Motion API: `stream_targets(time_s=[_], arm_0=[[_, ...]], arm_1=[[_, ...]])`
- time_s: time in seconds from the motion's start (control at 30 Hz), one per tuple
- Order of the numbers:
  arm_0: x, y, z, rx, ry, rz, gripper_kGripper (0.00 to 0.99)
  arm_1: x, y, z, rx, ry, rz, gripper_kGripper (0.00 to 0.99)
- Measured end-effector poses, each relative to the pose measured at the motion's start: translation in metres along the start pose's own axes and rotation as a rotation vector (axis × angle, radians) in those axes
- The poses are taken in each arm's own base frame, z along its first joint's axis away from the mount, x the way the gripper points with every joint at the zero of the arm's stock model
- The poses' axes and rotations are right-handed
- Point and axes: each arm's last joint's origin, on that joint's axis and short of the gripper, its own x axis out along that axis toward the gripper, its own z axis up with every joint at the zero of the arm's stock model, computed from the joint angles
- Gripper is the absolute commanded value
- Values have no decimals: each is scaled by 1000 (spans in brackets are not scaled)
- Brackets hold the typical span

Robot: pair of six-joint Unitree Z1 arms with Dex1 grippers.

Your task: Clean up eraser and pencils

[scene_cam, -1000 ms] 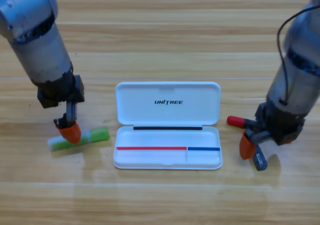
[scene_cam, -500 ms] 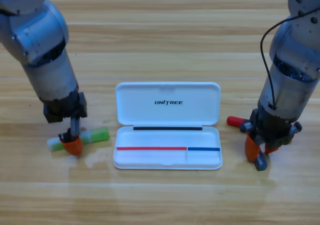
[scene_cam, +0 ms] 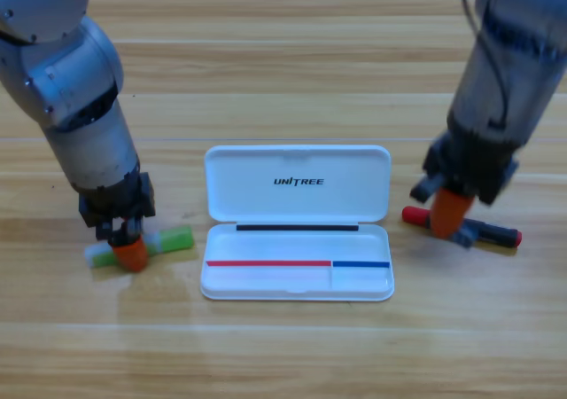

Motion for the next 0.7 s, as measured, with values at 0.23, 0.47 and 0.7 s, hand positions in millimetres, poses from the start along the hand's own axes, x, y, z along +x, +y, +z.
stream_targets(time_s=[0.23,0.47,0.7], arm_0=[[0,0,-1,17,7,8,0],[-3,-1,-4,59,32,6,0],[-44,4,-5,72,15,23,0]], arm_1=[[-40,23,24,-321,-90,-9,0],[5,46,57,-472,0,20,0],[41,58,69,-534,62,40,0]])
